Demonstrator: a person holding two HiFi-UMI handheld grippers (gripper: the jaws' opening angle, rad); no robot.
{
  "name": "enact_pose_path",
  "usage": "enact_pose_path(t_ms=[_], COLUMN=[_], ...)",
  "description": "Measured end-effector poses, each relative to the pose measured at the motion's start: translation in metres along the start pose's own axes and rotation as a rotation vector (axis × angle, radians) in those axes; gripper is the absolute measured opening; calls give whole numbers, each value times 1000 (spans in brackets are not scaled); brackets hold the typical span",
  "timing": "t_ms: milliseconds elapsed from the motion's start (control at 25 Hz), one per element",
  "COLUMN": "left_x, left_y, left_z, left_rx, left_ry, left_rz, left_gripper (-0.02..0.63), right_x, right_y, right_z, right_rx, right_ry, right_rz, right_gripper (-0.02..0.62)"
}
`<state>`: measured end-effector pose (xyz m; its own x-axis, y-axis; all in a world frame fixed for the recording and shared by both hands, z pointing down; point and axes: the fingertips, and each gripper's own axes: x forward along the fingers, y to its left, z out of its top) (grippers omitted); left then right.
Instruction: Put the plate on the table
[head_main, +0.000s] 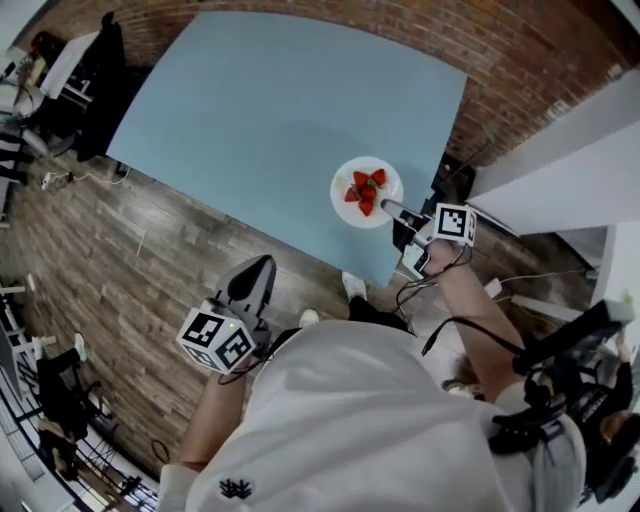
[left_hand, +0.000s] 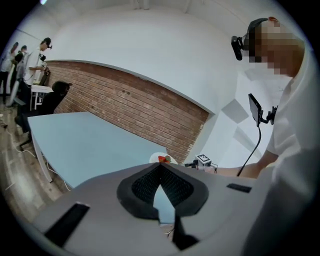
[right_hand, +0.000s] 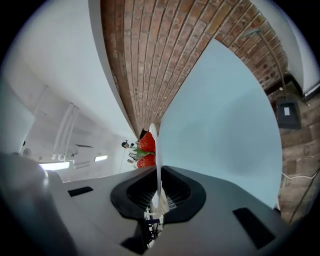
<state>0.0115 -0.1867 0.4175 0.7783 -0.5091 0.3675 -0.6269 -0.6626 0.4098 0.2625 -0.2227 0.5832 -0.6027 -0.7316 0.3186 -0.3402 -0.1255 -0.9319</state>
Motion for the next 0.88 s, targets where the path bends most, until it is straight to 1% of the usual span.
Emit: enact_pose_path(t_ms=[280,480,640,880], left_x=[-19,-24,-27,-20], left_y=[3,12,20,24], left_z=[1,-2,-7,-3], left_rx=[-69,-110,-124,-133], left_ry=[-16,-28,-32,-29], left_rz=[171,266,305,321], left_gripper=[0,0,0,0], right_x=[60,104,123,139], right_y=[-28,-56,-69,-87], right_z=[40,60,66,70], right_rx=[22,32,38,62], right_ry=[62,117,148,181], right_rz=[0,-16,-34,-59], right_gripper=[25,25,25,25])
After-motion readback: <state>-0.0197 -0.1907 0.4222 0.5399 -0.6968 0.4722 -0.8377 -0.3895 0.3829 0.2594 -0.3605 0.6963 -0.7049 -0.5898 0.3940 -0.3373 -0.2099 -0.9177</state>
